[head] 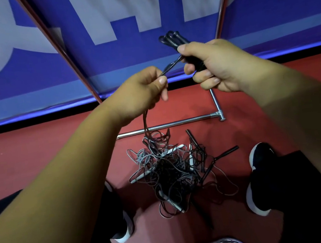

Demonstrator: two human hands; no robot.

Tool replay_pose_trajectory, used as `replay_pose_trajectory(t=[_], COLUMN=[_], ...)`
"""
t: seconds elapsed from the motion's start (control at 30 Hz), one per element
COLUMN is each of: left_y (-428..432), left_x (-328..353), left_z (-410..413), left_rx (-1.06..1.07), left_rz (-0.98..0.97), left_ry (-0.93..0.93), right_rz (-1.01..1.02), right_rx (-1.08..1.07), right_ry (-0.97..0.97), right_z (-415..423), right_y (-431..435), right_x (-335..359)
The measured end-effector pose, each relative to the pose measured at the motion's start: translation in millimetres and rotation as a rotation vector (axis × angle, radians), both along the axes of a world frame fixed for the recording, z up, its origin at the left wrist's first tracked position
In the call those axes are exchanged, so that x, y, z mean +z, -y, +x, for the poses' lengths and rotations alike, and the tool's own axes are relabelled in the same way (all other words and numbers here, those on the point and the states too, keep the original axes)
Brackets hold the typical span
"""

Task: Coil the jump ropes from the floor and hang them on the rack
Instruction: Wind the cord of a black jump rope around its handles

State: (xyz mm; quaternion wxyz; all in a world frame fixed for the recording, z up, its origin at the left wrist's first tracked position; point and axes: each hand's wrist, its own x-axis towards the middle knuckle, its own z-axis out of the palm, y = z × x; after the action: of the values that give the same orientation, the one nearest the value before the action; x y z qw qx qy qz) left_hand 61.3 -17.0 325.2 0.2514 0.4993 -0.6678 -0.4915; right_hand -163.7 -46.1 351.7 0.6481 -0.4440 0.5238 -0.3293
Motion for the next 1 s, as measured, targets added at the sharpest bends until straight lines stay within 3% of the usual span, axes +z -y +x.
replay_pose_trajectory(t=[0.1,0.27,0.33,0.6,0.73,0.8,1.0], left_y=[2.7,7.2,9.0,13.4,6.0,5.4,7.5], left_x=[4.6,-1.6,-7.9,-6.4,1.2,2.6,12.7], left_z=[3.8,7.1,6.8,12.0,15.7,12.2,8.6], left_rx=[0.03,0.054,0.064,0.095,0.061,0.064,-0.031], left_rz=[-0.079,-0.309,-0.306,-0.182,0.002,0.061,-0.243], left_ry=[-0.019,0.421,0.486,0.469,0.095,0.003,0.313], right_rz=[0.004,0.018,0.023,0.123,0.299,0.364,0.309], right_rx=[-0.059,0.063,0.138,0.508,0.802,0.885,0.739], right_ry=[0.025,0.074,0.071,-0.032,-0.101,-0.198,-0.542], right_z=[-0.9,2.6,6.3,11.8,18.2,22.0,19.9], right_y=[1.5,-1.5,-6.3,-23.3,-33.9,-37.3,-30.5], right_x=[0.5,0.8,0.5,6.0,1.7,-3.4,-28.3])
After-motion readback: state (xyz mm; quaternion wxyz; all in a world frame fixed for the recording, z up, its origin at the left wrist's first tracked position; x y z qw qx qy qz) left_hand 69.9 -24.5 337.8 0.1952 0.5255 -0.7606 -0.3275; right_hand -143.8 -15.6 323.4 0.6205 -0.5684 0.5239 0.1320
